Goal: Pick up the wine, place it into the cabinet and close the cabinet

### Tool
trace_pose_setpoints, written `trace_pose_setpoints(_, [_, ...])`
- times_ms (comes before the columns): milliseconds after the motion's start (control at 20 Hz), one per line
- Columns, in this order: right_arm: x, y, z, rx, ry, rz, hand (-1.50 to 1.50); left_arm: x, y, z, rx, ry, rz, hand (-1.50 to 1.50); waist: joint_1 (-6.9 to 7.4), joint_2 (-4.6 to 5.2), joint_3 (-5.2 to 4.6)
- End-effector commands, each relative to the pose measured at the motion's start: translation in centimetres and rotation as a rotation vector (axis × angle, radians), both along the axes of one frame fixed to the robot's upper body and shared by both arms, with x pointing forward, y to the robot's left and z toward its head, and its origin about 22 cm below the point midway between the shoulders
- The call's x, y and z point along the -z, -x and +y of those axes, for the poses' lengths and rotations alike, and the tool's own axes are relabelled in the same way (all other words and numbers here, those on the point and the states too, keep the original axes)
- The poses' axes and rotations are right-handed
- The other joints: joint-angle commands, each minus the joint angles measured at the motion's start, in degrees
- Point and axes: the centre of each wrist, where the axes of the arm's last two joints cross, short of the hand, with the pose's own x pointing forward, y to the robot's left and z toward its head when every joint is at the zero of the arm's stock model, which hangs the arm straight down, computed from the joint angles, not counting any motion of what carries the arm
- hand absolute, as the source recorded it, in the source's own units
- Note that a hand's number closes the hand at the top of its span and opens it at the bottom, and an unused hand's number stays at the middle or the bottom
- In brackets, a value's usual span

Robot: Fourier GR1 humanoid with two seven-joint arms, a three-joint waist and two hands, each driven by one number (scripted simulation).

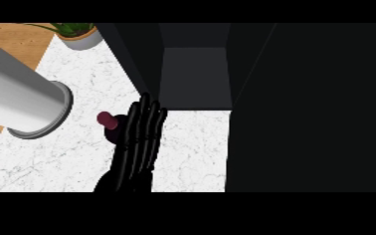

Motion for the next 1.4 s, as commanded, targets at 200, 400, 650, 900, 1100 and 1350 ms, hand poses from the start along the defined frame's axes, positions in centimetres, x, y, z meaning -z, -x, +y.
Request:
trace_pose_setpoints(200, [-2.1, 2.1, 0.7, -0.011, -0.004, -0.026, -1.50, -2.2, 2.4, 1.0, -0.066, 0.039, -0.004, -1.50, 0.25, -0.08, -0.01])
trace_pose_setpoints(400, [-2.2, 1.3, -0.3, -0.005, -0.004, -0.015, -1.50, -3.9, 1.9, 2.5, -0.101, 0.037, 0.026, -1.50, 0.18, -0.04, 0.03])
trace_pose_setpoints(650, [-2.1, 2.0, 0.2, 0.002, -0.008, -0.018, -1.50, -3.3, 1.0, 3.7, -0.127, 0.006, 0.029, -1.50, -0.06, 0.02, 0.00])
trace_pose_setpoints(900, [-3.9, 2.7, 1.0, 0.009, -0.004, -0.038, -1.50, -2.9, 2.3, 5.8, -0.177, -0.012, 0.041, -1.50, 0.17, -0.05, -0.06])
trace_pose_setpoints(1100, [-3.6, 4.2, 0.3, 0.007, 0.000, -0.049, -1.50, -2.3, 1.3, 7.1, -0.212, -0.018, 0.056, -1.50, -0.26, -0.06, -0.06])
trace_pose_setpoints(1350, [-3.9, 2.0, 1.1, 0.010, -0.013, -0.034, -1.50, -1.4, -0.4, 9.3, -0.242, -0.002, 0.083, -1.50, -0.01, 0.10, -0.08])
